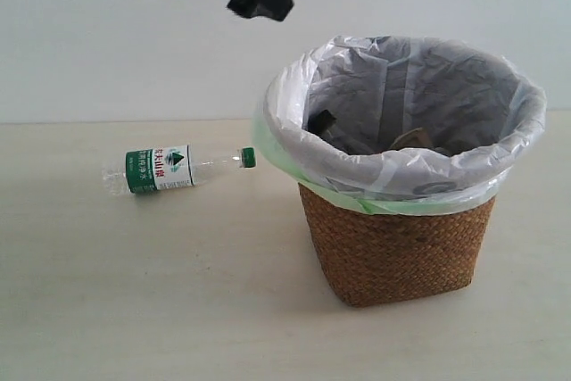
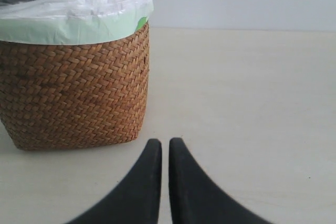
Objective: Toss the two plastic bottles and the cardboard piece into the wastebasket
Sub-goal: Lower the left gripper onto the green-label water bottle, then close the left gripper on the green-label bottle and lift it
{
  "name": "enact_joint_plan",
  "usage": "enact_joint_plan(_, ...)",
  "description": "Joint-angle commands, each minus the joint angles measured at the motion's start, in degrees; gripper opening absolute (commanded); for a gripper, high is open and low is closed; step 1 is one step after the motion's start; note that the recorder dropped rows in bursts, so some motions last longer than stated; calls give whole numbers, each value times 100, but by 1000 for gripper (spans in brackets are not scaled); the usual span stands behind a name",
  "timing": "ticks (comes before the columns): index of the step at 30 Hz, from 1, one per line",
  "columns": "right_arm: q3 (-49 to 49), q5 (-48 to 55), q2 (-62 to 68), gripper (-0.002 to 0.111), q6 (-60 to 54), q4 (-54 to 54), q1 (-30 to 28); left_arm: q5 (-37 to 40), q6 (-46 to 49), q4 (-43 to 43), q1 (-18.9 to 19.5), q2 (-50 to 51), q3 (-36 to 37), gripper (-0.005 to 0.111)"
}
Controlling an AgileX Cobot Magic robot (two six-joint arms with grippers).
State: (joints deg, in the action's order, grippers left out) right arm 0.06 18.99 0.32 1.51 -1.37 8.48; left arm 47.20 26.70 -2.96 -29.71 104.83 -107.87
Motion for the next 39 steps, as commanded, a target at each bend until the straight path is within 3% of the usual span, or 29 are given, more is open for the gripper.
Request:
enact_joint_plan(1, -6, -43, -32, 3, -20, -46, 8, 688, -994, 2123, -1, 185, -28, 107)
enact_joint_plan(5, -6, -43, -32, 3, -20, -46, 8, 1033, -997, 2528, -1, 544, -28, 107)
enact_joint_plan(14, -6, -43, -32, 3, -20, -46, 8, 803, -997, 2691, -11, 1618, -28, 107)
enact_joint_plan(18, -6, -43, -32, 3, -20, -46, 8, 806, -997, 2676, 221, 2106, -28, 107)
enact_joint_plan(24, -6, -43, -32, 3, -20, -46, 8, 432, -704, 2278, 562, 2444, -28, 107)
enact_joint_plan(30, -6, -43, -32, 3, -20, -46, 8, -128, 506, 1241, 732, 2521, -28, 107)
enact_joint_plan(39, -6, -43, -32, 3, -20, -46, 8, -472, 679, 1184, 1058, 2866, -28, 107)
